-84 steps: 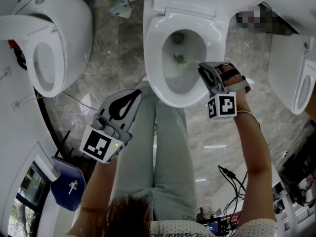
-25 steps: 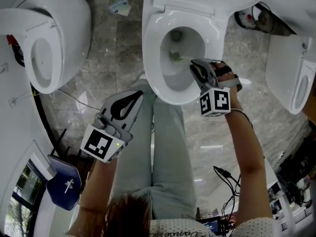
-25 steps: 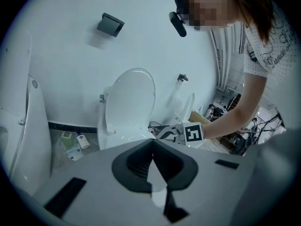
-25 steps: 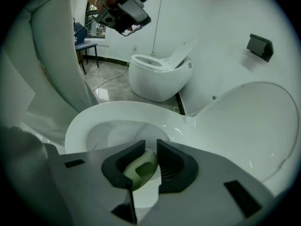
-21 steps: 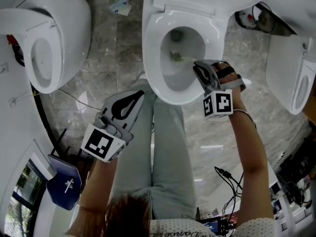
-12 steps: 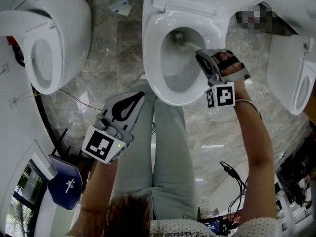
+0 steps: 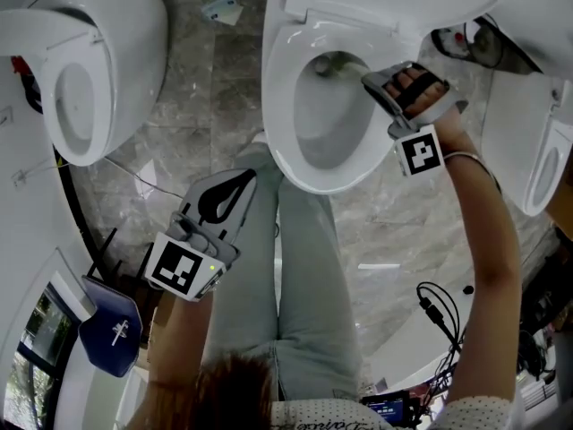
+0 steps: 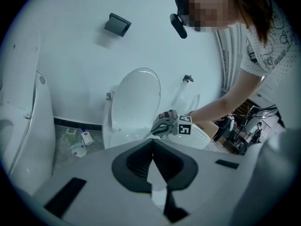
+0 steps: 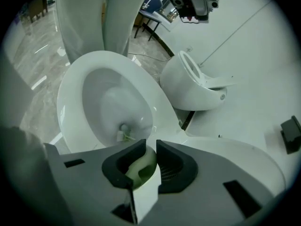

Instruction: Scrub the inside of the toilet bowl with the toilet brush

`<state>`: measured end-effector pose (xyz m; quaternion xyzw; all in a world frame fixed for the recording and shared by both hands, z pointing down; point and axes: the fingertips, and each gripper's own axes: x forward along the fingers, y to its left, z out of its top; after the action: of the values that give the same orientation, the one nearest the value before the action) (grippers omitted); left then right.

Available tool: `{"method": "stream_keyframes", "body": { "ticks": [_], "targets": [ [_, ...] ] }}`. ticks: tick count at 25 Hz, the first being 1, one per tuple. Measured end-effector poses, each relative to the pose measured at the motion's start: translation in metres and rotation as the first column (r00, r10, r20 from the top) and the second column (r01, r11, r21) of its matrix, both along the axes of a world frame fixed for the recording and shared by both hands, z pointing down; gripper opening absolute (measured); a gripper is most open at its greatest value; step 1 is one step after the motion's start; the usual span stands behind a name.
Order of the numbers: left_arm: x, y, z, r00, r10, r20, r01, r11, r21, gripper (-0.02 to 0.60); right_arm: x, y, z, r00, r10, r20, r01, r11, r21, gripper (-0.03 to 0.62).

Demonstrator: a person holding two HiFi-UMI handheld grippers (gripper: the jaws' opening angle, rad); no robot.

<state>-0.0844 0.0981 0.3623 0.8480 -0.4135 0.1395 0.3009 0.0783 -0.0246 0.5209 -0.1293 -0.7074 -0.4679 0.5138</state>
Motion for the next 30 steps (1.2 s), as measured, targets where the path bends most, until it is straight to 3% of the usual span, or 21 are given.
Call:
{"method": "stream_keyframes", "body": {
  "ticks": [4,13,17,20,24,30],
  "targets": [
    [-0.001,0.001,0.002,1.000,-0.001,-0.009,0.001,1.000,0.004,0.003,0.004,0.001,0.003,0.999,-0.023,-0.047,0.022,1.000,-0.011,0.077],
    [0.001,0.002,0.004,1.000,0.009,-0.013,-0.010,1.000,-0.022,0.003,0.010,0.021,0.003,0.999,0.031,-0.039,-0.035,0.994,-0.103,0.077],
    [0.000,-0.001,0.002,1.000,0.018,-0.009,-0.018,1.000,0.004,0.003,0.012,0.034,0.002,0.993,0.117,-0.029,-0.120,0.980,-0.159,0.077],
    [0.000,-0.002,0.001,1.000,0.026,-0.011,-0.026,1.000,0.004,0.003,0.011,0.043,0.001,0.965,0.262,-0.005,-0.256,0.941,-0.223,0.078],
    [0.002,-0.002,0.000,0.999,0.041,-0.014,-0.041,0.999,0.000,0.003,0.007,0.052,-0.004,0.898,0.439,0.023,-0.415,0.864,-0.287,0.081],
    [0.006,0.002,-0.001,0.997,0.066,-0.028,-0.067,0.997,-0.028,0.003,0.008,0.068,-0.017,0.831,0.555,0.015,-0.512,0.777,-0.366,0.083]
  ]
}}
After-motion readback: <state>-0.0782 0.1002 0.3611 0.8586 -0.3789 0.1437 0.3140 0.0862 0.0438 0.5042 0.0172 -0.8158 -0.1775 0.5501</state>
